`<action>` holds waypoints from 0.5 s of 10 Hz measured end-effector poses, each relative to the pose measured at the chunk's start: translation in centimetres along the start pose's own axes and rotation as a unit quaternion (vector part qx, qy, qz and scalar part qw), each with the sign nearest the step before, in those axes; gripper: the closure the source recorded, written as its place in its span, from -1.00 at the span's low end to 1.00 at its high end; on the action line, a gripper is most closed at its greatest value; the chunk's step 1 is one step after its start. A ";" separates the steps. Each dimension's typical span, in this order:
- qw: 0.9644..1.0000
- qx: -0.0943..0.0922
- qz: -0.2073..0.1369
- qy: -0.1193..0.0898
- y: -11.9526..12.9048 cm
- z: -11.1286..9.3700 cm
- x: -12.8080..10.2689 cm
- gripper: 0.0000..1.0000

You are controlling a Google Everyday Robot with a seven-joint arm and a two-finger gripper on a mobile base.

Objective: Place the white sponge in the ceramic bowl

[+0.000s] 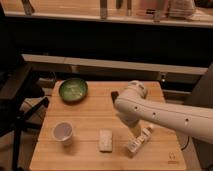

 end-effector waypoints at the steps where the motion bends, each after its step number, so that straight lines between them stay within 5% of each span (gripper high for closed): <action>1: 1.000 0.003 -0.012 -0.001 -0.2 0.5 -0.2 -0.60; 5: 0.998 0.014 -0.062 -0.003 -1.1 1.7 -1.7 -0.60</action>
